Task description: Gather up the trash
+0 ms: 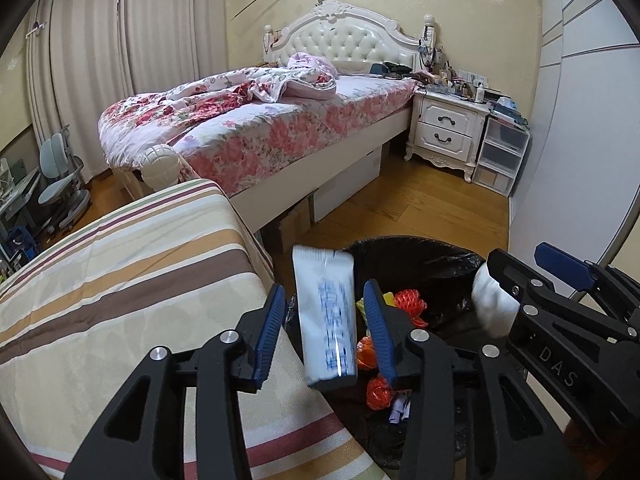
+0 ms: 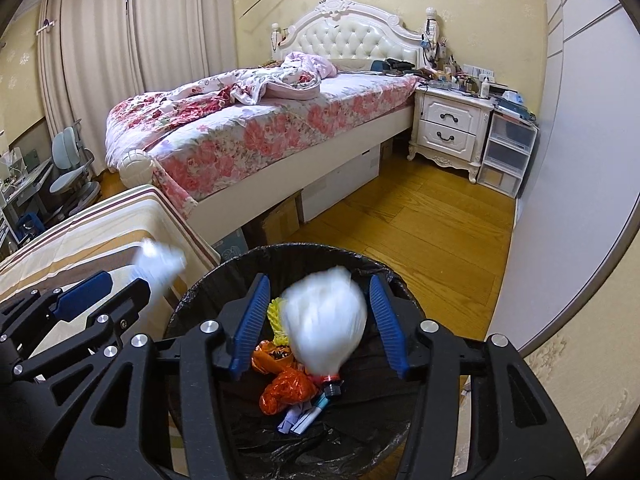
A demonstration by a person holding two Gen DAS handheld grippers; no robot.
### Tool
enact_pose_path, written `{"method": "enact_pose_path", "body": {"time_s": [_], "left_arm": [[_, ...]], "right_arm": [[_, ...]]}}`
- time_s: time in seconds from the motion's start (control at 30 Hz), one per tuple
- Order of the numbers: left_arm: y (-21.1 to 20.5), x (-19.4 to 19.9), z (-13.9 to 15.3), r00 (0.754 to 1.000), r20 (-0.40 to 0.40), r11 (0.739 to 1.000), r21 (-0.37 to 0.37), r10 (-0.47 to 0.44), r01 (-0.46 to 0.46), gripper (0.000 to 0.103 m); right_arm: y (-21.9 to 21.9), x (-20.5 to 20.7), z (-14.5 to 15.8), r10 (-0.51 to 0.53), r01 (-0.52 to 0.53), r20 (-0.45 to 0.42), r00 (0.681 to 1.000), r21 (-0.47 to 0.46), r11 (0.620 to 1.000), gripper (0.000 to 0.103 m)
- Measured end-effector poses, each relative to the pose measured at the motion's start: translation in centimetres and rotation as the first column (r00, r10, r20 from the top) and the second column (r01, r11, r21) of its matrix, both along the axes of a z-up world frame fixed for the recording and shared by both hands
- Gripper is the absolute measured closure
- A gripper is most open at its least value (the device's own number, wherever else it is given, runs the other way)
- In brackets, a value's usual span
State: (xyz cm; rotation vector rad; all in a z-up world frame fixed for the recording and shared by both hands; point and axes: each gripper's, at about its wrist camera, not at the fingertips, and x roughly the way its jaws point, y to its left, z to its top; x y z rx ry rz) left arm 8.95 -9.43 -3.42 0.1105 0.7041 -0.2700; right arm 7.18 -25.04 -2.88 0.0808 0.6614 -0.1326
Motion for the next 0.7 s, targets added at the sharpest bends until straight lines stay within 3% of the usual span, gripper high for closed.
{"method": "enact_pose_path", "body": {"time_s": [0.1, 0.23, 0.53, 0.7], "left_arm": [[0.1, -0.2, 0.1, 1.0, 0.014, 1.0, 0.003, 0.008, -0.008, 0.042], [0.6, -0.5, 0.6, 0.999, 0.029, 1.0, -0.004, 0.022, -0.022, 0.031], [2.7, -2.2, 1.8, 0.997, 0.06, 0.998, -0.015, 0.055, -0.054, 0.026], [4.0, -3.4, 1.9, 0.996, 0.048, 0.997, -0.021, 0.077, -0.076, 0.025]], "right_arm": [[-0.1, 0.0, 0.0, -0.007, 0.007, 0.001, 1.0, -0.003, 1.0, 0.047], [-0.3, -0.3, 0.2, -0.024, 0.024, 0.004, 1.0, -0.005, 1.0, 0.045], [0.1, -2.3, 0.8, -0.048, 0.048, 0.016, 0.999, -0.021, 0.999, 0.032], [1.1, -3.7, 1.0, -0.041, 0.041, 0.02, 0.999, -0.023, 0.999, 0.03]]}}
